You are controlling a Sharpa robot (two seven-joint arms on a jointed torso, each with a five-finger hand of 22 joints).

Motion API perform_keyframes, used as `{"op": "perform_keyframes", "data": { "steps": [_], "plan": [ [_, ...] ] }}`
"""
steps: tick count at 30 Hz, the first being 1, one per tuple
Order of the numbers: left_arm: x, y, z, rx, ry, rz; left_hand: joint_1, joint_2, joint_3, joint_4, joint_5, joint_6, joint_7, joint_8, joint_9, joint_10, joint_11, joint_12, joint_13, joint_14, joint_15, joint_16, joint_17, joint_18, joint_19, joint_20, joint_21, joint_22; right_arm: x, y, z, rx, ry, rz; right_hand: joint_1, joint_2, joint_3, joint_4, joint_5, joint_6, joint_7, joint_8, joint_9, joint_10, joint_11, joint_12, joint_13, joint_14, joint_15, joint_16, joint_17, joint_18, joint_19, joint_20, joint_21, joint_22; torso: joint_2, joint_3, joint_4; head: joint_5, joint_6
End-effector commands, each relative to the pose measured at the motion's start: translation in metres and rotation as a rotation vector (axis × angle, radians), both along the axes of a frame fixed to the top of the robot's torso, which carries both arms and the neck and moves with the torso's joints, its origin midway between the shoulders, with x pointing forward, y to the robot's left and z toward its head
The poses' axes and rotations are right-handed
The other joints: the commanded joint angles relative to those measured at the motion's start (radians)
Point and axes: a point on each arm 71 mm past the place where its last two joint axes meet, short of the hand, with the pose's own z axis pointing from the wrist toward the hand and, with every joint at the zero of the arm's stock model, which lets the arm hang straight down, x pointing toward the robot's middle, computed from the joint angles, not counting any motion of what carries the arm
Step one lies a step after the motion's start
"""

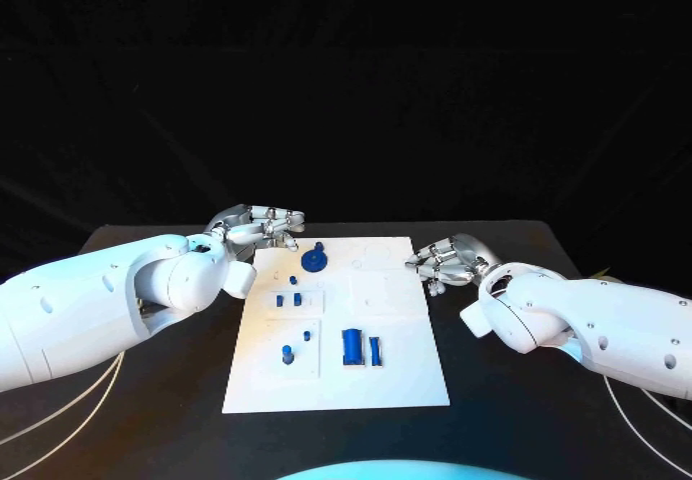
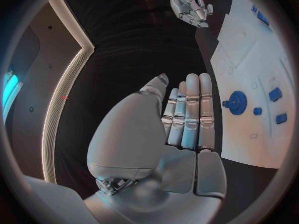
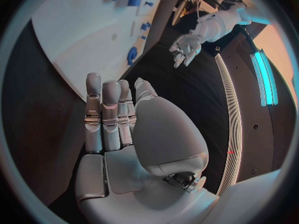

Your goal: Assemble the parts on the task board

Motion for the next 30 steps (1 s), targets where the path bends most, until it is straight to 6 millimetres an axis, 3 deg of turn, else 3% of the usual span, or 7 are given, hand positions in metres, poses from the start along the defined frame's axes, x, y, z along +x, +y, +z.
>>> {"op": "perform_keyframes", "data": {
  "steps": [1, 8, 14, 22, 23, 24, 30],
  "plan": [
    [0.005, 0.003, -0.002, -0.088, -0.017, 0.058, 0.002, 0.005, -0.008, 0.007, 0.003, -0.013, 0.001, 0.005, -0.001, -0.019, 0.010, -0.009, -0.015, -0.033, 0.014, -0.095, -0.049, -0.001, -0.059, 0.023, -0.084, -0.050, 0.016, -0.002, 0.006, 0.279, -0.013, -0.001, 0.017, -0.009, 0.012, 0.005, -0.003, -0.016, 0.014, -0.020, -0.026, -0.021, 0.019, -0.095, -0.100, -0.058, 0.019, -0.134, -0.080, 0.008, -0.049, 0.019, -0.072, -0.058, -0.032, -0.0070, -0.0122, 0.002, 0.039],
    [0.011, 0.011, -0.021, -0.122, -0.044, 0.148, 0.011, 0.012, -0.027, 0.017, 0.002, -0.040, -0.002, -0.004, -0.003, -0.049, 0.029, -0.076, -0.073, -0.104, 0.062, -0.374, -0.158, -0.024, -0.193, 0.105, -0.321, -0.213, 0.043, -0.004, 0.010, 0.362, -0.075, 0.015, 0.064, -0.019, 0.081, 0.025, -0.070, -0.010, 0.057, -0.040, -0.127, -0.021, 0.073, -0.348, -0.431, -0.171, 0.087, -0.505, -0.270, 0.008, -0.171, 0.087, -0.271, -0.254, -0.048, -0.0100, -0.0189, 0.010, 0.092],
    [0.017, 0.013, -0.032, -0.122, -0.057, 0.199, -0.017, 0.019, -0.120, 0.009, 0.002, -0.073, -0.042, -0.047, -0.004, -0.091, 0.081, -0.152, -0.118, -0.179, 0.118, -0.569, -0.238, -0.031, -0.242, 0.138, -0.467, -0.337, 0.057, 0.001, 0.010, 0.381, -0.116, 0.038, 0.047, -0.026, 0.096, 0.001, -0.165, -0.023, 0.067, -0.037, -0.217, -0.026, 0.095, -0.427, -0.597, -0.220, 0.136, -0.700, -0.408, 0.011, -0.235, 0.138, -0.322, -0.400, -0.059, -0.0105, -0.0186, 0.022, 0.102],
    [0.017, 0.003, -0.040, -0.115, -0.045, 0.220, -0.038, 0.027, -0.255, 0.038, 0.006, -0.141, -0.066, -0.073, -0.006, -0.197, 0.089, -0.196, -0.120, -0.227, 0.143, -0.678, -0.284, -0.056, -0.226, 0.138, -0.540, -0.450, 0.063, 0.007, 0.010, 0.395, -0.142, 0.061, -0.081, -0.003, -0.005, -0.042, -0.307, -0.053, 0.093, -0.036, -0.314, -0.082, 0.130, -0.483, -0.716, -0.265, 0.177, -0.813, -0.542, 0.015, -0.325, 0.181, -0.321, -0.582, -0.062, 0.0014, -0.0111, 0.029, 0.104],
    [0.016, 0.005, -0.041, -0.103, -0.024, 0.185, -0.468, 0.129, -0.179, -0.042, -0.068, -0.390, -0.104, -0.133, -0.069, -0.452, 0.026, -0.256, -0.181, -0.465, 0.081, -0.737, -0.345, -0.084, -0.435, 0.050, -0.602, -0.531, 0.063, 0.003, 0.007, 0.343, -0.118, 0.011, -0.477, 0.008, 0.072, -0.098, -0.311, -0.329, 0.024, -0.099, -0.359, -0.374, 0.074, -0.547, -0.733, -0.560, 0.126, -0.875, -0.567, -0.051, -0.558, 0.097, -0.382, -0.745, -0.062, -0.0046, -0.0158, 0.028, 0.102],
    [0.016, 0.005, -0.041, -0.102, -0.025, 0.186, -0.473, 0.129, -0.179, -0.038, -0.068, -0.395, -0.106, -0.133, -0.069, -0.459, 0.025, -0.256, -0.181, -0.474, 0.082, -0.737, -0.345, -0.084, -0.436, 0.050, -0.602, -0.536, 0.063, 0.004, 0.007, 0.344, -0.118, 0.011, -0.494, 0.008, 0.072, -0.099, -0.389, -0.333, 0.026, -0.099, -0.366, -0.384, 0.076, -0.547, -0.809, -0.566, 0.129, -0.875, -0.576, -0.051, -0.565, 0.099, -0.382, -0.758, -0.062, -0.0044, -0.0153, 0.028, 0.102],
    [0.011, -0.001, -0.039, -0.085, -0.048, 0.203, -0.691, 0.129, -0.179, -0.070, -0.098, -0.522, -0.124, -0.133, -0.069, -0.590, -0.006, -0.256, -0.181, -0.598, 0.053, -0.737, -0.345, -0.095, -0.540, 0.007, -0.602, -0.582, 0.056, 0.008, 0.008, 0.375, -0.136, -0.023, -0.705, 0.008, 0.072, -0.127, -0.389, -0.474, -0.007, -0.099, -0.396, -0.537, 0.051, -0.547, -0.809, -0.718, 0.106, -0.875, -0.669, -0.067, -0.685, 0.060, -0.382, -0.853, -0.060, 0.0063, 0.0121, 0.019, 0.129]
  ]
}}
